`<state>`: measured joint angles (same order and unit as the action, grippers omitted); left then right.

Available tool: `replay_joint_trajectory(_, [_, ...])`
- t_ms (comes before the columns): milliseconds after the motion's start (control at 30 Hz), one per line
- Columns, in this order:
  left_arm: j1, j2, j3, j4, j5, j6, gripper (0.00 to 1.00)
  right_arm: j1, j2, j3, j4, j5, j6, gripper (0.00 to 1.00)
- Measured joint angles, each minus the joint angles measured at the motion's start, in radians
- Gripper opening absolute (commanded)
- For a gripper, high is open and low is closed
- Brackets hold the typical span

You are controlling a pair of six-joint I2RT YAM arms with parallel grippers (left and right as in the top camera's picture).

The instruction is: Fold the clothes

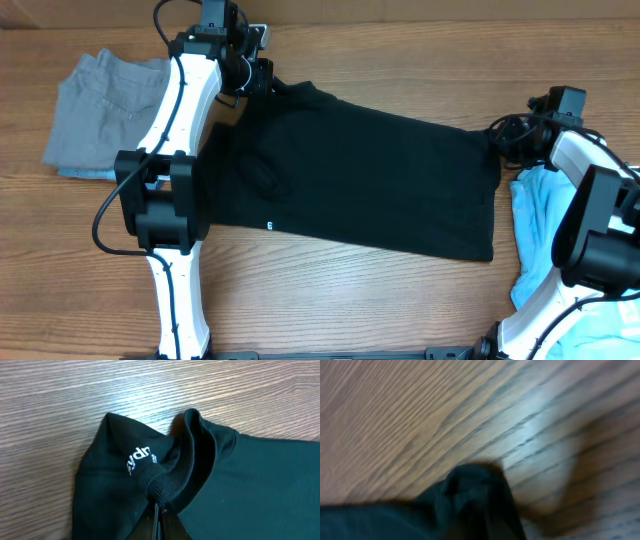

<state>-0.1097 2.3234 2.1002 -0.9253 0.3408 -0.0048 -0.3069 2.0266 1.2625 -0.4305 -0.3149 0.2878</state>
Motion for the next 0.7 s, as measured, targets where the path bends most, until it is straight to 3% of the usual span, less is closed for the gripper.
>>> replay_joint_trajectory(300, [0.000, -0.005, 0.001, -0.048, 0.000, 0.007, 0.04, -0.011, -0.014, 0.000, -0.042, -0.019, -0.003, 0.04])
replay_joint_trajectory(700, [0.001, -0.153, 0.016, -0.197, -0.085, 0.041, 0.04, -0.020, -0.196, 0.000, -0.269, -0.021, 0.000, 0.04])
